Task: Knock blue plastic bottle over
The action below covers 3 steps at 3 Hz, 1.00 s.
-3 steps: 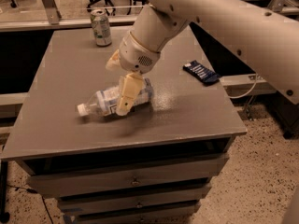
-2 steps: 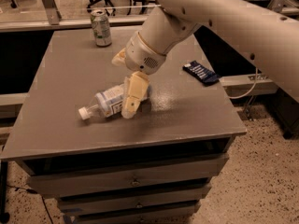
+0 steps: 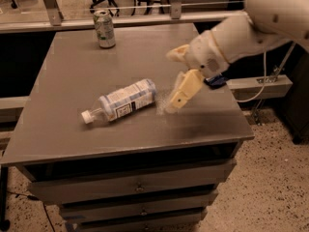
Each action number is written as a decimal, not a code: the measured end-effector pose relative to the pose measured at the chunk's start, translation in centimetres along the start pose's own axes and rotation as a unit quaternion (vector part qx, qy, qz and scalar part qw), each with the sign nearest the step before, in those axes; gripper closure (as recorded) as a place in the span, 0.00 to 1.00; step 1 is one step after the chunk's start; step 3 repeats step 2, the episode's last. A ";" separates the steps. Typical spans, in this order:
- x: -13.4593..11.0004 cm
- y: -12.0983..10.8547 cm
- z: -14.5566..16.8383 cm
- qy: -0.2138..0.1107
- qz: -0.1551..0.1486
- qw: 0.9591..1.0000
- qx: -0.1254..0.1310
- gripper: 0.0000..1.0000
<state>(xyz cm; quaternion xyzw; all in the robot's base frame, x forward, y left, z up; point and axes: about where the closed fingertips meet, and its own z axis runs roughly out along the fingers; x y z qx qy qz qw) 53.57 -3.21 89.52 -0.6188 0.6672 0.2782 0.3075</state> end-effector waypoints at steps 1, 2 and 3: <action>4.9 -1.2 -8.3 -0.042 0.066 0.994 0.075 0.00; 5.5 -1.1 -9.6 -0.045 0.073 0.993 0.086 0.00; 5.5 -1.1 -9.6 -0.045 0.073 0.993 0.086 0.00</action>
Offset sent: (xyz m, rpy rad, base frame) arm 0.0036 -0.0775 0.0146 0.0716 -0.0036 -0.1623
